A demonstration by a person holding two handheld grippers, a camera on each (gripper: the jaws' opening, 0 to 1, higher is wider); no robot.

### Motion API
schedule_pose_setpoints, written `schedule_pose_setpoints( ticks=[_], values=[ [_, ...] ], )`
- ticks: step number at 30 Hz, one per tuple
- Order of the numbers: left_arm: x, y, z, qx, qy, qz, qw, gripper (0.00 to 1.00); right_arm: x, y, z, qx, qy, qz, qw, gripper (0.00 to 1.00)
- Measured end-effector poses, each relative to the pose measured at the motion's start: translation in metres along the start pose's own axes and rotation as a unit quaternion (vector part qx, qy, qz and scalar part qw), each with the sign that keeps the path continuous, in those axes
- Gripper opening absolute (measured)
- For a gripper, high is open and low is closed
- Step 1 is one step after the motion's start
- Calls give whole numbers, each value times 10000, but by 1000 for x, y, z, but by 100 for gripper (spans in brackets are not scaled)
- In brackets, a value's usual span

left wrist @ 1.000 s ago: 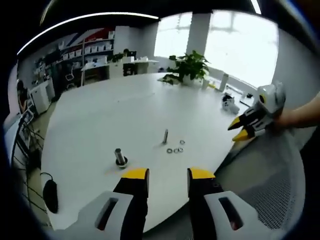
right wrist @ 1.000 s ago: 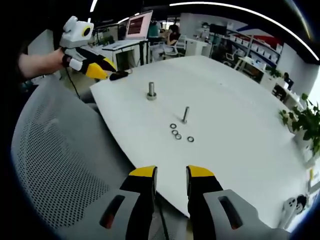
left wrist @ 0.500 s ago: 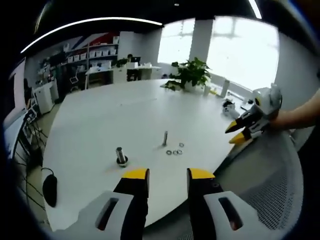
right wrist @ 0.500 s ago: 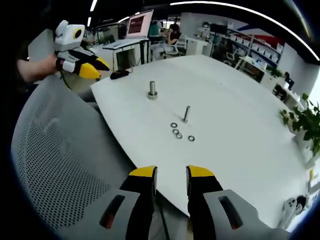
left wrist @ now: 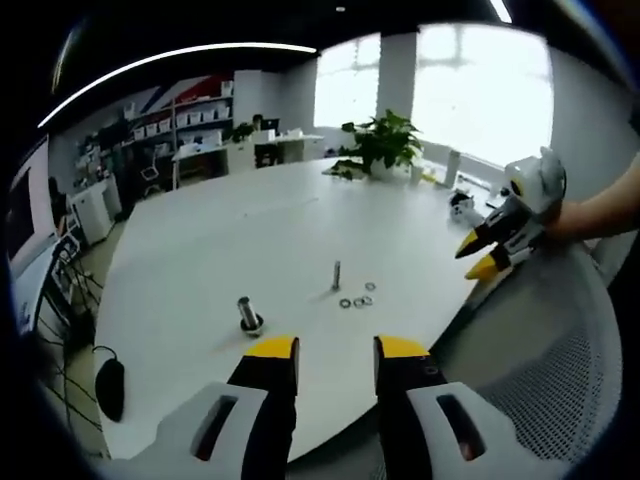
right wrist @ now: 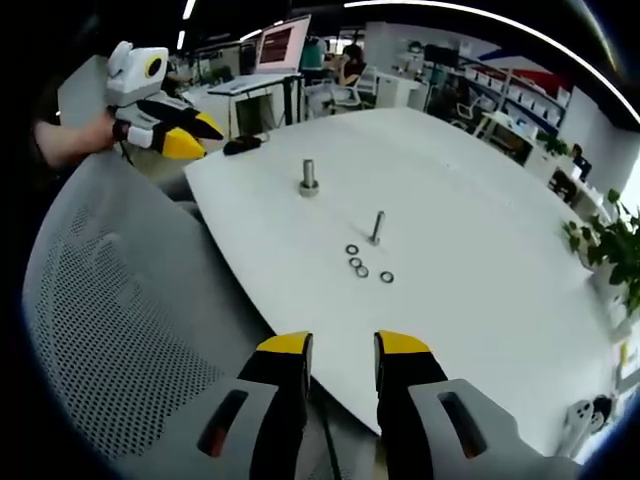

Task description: Place the washer onto the threaded stud by aligning its center hole with the stud, sliding it down to the base, and recovering from edge contact or off-axis alignment until the washer reaches the visible bottom stop.

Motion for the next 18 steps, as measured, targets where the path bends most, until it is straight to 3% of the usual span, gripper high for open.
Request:
schedule_pose_setpoints(
  ticks=[5, 8, 13, 18],
  values=[
    [1, -4, 2, 61, 64, 102, 9999, 27, 5, 5, 3, -59, 204, -350, 9992, 27],
    [3, -3, 2, 45, 119, 126, 9998, 28, 3, 3, 3, -78, 189, -332, 9992, 27],
    [6, -1, 2, 70, 142, 27, 9999, 28, -14, -8, 3, 24, 41, -150, 9999, 26],
    [6, -4, 2, 38, 220, 280, 9994, 28, -28, -22, 27, 36, 108, -264, 9996, 26]
  ],
)
Point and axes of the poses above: the point that each gripper's makers call its tool centre point, and the gripper's own axes: z roughly forward along the fingers, y roughly to its left, x roughly out of its underside, the point moved 1 cm from there along -z, roughly backward along the fingers, and after that the axes turned 7 degrees about x, right-handed, at the moved point
